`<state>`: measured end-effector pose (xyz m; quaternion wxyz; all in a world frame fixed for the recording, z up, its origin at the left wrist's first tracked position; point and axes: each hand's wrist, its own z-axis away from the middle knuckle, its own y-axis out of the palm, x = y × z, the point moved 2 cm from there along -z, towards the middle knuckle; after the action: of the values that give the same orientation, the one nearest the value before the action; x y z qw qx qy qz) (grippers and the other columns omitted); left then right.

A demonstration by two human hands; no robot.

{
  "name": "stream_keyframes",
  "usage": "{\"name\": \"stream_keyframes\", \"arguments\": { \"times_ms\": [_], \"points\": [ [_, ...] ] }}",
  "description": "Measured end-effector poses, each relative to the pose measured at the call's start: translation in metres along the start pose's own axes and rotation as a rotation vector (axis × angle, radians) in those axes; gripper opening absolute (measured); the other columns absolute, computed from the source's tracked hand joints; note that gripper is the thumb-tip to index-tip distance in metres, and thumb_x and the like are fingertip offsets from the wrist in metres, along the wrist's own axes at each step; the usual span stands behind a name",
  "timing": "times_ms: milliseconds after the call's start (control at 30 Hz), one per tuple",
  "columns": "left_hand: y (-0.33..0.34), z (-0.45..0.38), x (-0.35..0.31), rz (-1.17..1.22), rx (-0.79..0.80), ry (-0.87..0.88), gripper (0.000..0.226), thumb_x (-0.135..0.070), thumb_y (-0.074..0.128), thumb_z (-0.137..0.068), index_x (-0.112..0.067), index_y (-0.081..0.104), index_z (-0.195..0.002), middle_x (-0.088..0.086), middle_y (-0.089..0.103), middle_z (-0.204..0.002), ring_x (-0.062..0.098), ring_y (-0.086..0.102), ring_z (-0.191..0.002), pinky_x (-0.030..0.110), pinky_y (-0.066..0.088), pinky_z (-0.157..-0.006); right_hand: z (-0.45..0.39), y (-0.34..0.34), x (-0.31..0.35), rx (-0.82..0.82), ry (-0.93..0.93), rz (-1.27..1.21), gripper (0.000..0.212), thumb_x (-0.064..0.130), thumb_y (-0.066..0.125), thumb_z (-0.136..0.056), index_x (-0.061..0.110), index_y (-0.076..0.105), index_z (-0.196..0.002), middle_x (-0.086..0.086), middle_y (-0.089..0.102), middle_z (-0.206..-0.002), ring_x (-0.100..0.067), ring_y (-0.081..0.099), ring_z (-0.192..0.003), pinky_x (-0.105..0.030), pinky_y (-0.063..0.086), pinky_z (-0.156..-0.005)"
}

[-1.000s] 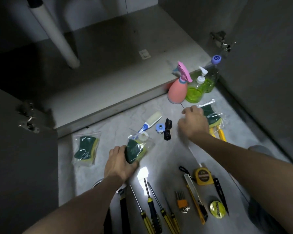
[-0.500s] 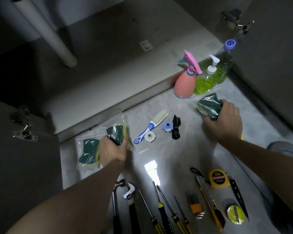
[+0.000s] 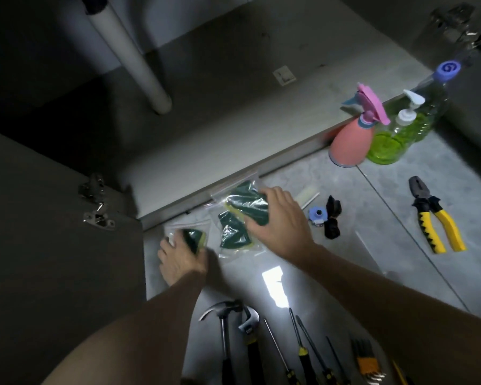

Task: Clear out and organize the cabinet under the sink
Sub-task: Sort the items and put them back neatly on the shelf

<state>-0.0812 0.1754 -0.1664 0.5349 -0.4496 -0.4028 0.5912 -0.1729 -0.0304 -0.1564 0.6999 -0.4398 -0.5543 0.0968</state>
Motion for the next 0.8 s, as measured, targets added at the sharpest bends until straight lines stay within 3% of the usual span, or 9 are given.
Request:
{"name": "stream_keyframes", "arguments": {
  "times_ms": [67,233,367,433,533,667,800],
  "points": [
    [0.004,-0.007,0.006,0.051,0.093,-0.078,0.06,-0.035,0.069,-0.087,-0.019,0.043,-0.139,0.018,0.042,-0.133,0.041,0.046,-0.124,0.048,0.044,-0.098,-0.002,0.02,0.014,0.058,0.047,0.023,0.068,0.069,0.048,-0.079,0.021,0.048,-0.128,0.002,0.055,-0.118,-0.018,0.051,-0.109,-0.039,0.047,-0.094],
    [0.005,-0.036,0.012,0.149,0.122,-0.068,0.066,-0.051,0.066,-0.088,-0.018,0.046,-0.142,0.017,0.046,-0.129,0.04,0.05,-0.121,0.047,0.046,-0.101,-0.006,0.058,0.029,0.083,0.169,0.022,0.066,0.059,0.063,-0.084,0.015,0.047,-0.13,-0.005,0.053,-0.123,-0.024,0.049,-0.116,-0.038,0.044,-0.1],
    [0.002,-0.042,0.007,0.261,0.048,-0.059,0.054,-0.045,0.027,-0.106,-0.011,0.052,-0.139,0.027,0.047,-0.131,0.044,0.05,-0.121,0.045,0.038,-0.104,-0.015,0.063,0.028,0.095,0.254,-0.045,0.058,0.05,0.069,-0.086,0.014,0.047,-0.126,-0.006,0.051,-0.125,-0.024,0.049,-0.119,-0.039,0.045,-0.102],
    [0.0,-0.039,0.001,0.259,0.047,-0.01,0.053,-0.038,0.022,-0.107,-0.007,0.053,-0.137,0.029,0.048,-0.132,0.045,0.05,-0.121,0.044,0.037,-0.104,-0.017,0.064,0.027,0.111,0.258,-0.041,0.058,0.054,0.068,-0.086,0.015,0.047,-0.124,-0.006,0.051,-0.124,-0.023,0.05,-0.117,-0.04,0.047,-0.1],
    [-0.008,-0.031,-0.005,0.175,0.037,0.066,0.05,-0.034,0.024,-0.107,-0.005,0.055,-0.133,0.026,0.049,-0.131,0.044,0.052,-0.119,0.045,0.04,-0.101,-0.015,0.061,0.028,0.095,0.222,-0.012,0.054,0.06,0.057,-0.09,0.015,0.051,-0.119,-0.005,0.053,-0.118,-0.022,0.05,-0.111,-0.04,0.048,-0.095],
    [-0.026,-0.021,-0.021,0.105,-0.101,0.107,0.041,-0.028,0.035,-0.103,0.0,0.059,-0.121,0.022,0.053,-0.124,0.038,0.049,-0.117,0.045,0.043,-0.095,-0.003,0.041,0.018,-0.047,0.091,0.003,0.029,0.041,0.042,-0.1,0.016,0.058,-0.102,-0.002,0.057,-0.103,-0.02,0.049,-0.097,-0.043,0.047,-0.087],
    [-0.033,-0.002,-0.057,0.199,-0.174,0.427,0.018,-0.027,0.041,-0.1,-0.013,0.053,-0.096,0.005,0.053,-0.097,0.026,0.051,-0.097,0.039,0.044,-0.079,0.015,0.004,-0.018,-0.211,0.013,-0.057,0.022,0.028,0.038,-0.099,0.018,0.058,-0.095,0.003,0.058,-0.093,-0.019,0.049,-0.088,-0.042,0.048,-0.078]
  ]
}}
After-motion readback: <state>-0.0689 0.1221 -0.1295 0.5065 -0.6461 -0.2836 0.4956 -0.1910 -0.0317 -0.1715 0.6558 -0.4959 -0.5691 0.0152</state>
